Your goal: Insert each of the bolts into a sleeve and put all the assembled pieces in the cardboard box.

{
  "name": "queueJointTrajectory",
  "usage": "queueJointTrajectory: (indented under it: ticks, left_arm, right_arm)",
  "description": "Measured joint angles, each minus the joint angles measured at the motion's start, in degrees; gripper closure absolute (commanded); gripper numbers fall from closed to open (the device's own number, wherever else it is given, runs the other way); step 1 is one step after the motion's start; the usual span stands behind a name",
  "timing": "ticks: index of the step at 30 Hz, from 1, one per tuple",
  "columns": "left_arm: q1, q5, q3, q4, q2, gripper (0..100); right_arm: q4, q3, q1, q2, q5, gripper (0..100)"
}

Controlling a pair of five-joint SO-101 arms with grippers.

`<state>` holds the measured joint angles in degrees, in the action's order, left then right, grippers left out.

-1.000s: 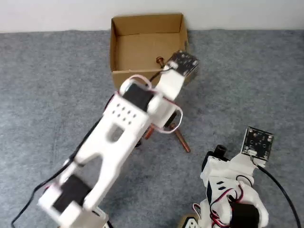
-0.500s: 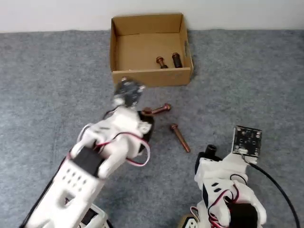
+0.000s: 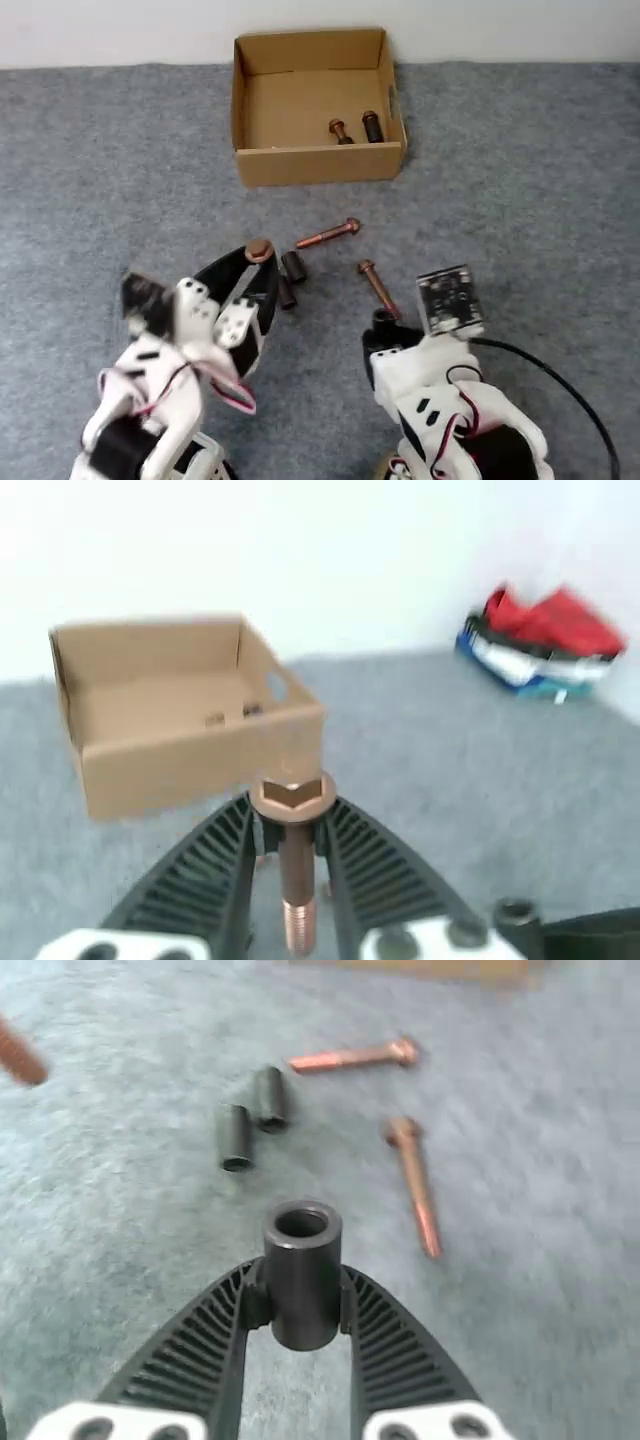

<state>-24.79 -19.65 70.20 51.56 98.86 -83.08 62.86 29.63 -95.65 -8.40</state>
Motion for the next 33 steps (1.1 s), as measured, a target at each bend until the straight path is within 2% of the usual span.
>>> queueJointTrajectory:
  ticks: [4, 8, 11, 19, 29, 33]
  left_arm:
    - [0.00, -0.88, 0.79, 0.00, 4.57, 100]
    - [-0.35, -6.33, 0.88, -3.96, 4.40, 100]
    - [-3.69, -7.74, 0.88, -6.51, 4.31, 100]
    - [-6.86, -13.01, 0.88, -7.12, 4.40, 100]
    - [-6.95, -13.71, 0.88, -7.12, 4.40, 100]
    - [-9.41, -13.89, 1.41, -6.77, 4.40, 100]
  right_arm:
    - [2.99, 1.58, 4.13, 0.00, 5.01, 99.1]
    - [5.27, 3.60, 7.38, 0.53, 10.55, 99.1]
    - [9.14, 3.60, 9.41, 0.35, 14.07, 99.1]
    - [15.12, 3.60, 10.73, 0.53, 20.92, 99.1]
    - [17.23, 3.60, 11.52, 0.53, 22.51, 99.1]
    - [17.23, 3.60, 11.52, 0.53, 22.51, 99.1]
